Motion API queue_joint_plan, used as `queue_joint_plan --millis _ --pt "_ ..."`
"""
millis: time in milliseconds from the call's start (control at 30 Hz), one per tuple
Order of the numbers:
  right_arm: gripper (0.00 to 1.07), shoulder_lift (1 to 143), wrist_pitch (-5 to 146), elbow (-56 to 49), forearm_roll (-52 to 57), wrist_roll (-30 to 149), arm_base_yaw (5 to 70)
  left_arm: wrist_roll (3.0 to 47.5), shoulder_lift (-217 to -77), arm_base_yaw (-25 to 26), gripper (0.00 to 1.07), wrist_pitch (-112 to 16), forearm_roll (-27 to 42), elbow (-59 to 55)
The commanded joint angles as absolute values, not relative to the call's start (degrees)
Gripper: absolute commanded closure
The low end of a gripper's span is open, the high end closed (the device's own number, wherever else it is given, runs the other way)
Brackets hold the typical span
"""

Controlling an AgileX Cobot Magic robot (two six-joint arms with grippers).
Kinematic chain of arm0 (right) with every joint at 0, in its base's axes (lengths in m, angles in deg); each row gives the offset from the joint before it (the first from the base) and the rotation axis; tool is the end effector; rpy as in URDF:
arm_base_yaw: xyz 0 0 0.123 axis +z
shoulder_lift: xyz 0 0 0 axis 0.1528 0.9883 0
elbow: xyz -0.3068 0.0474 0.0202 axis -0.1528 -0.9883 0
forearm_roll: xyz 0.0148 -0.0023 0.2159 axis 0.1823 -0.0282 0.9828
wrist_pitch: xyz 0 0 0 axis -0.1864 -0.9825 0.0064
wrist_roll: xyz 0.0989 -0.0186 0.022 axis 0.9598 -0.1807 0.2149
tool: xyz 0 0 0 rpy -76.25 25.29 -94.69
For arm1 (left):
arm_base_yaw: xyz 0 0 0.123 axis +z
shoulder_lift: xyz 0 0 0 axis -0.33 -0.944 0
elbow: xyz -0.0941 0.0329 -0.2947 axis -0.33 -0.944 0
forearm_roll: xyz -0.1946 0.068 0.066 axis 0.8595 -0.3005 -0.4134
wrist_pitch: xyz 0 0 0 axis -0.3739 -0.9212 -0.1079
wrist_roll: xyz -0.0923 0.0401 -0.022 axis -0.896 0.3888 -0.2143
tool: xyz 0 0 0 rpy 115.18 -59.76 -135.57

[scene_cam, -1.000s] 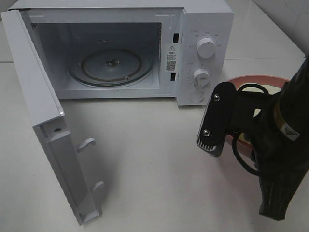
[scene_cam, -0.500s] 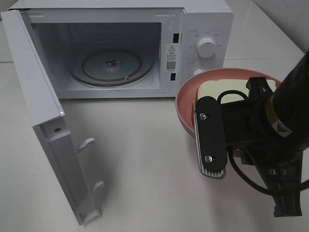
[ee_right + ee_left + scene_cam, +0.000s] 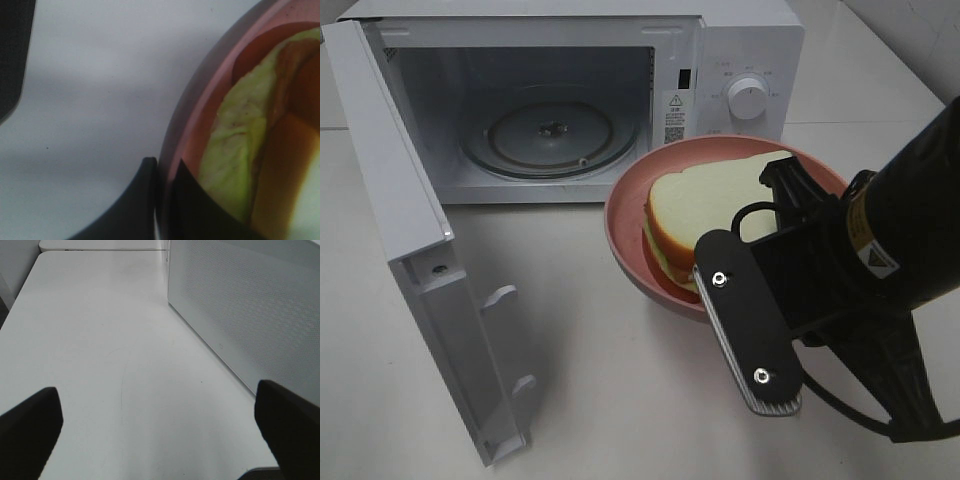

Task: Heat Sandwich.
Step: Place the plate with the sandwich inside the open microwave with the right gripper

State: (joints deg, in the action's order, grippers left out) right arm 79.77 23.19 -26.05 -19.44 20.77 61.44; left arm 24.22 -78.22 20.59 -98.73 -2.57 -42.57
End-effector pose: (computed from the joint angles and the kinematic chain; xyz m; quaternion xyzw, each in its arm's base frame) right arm 0.1453 0.1474 0.2663 -0.7909 0.5688 -0.1349 0.1808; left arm -0.0548 -0.0079 0.2572 0.0127 0.8516 -0.0182 0.5237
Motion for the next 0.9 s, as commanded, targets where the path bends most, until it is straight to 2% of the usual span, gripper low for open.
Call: queue_joint_plan --millis 33,200,600,900 --pt "1.07 79.49 24.57 -26.05 -19.84 16.41 61.50 24.05 -77.13 20.53 0.06 -98.16 -2.23 -42.63" --pt "1.07 79.49 26.34 -26.05 -19.44 7.53 61.10 24.05 -77.13 20.53 0.06 -98.16 -2.23 -42.63" --pt "1.07 81.04 32.42 -26.05 -9.93 -12.75 52.62 24.05 -77.13 20.53 0.06 -98.16 -2.23 -42.63" --pt "1.07 84.42 36.25 -25.99 -4.95 -22.84 49.41 24.05 -77.13 20.53 0.06 -98.16 -2.23 -42.63"
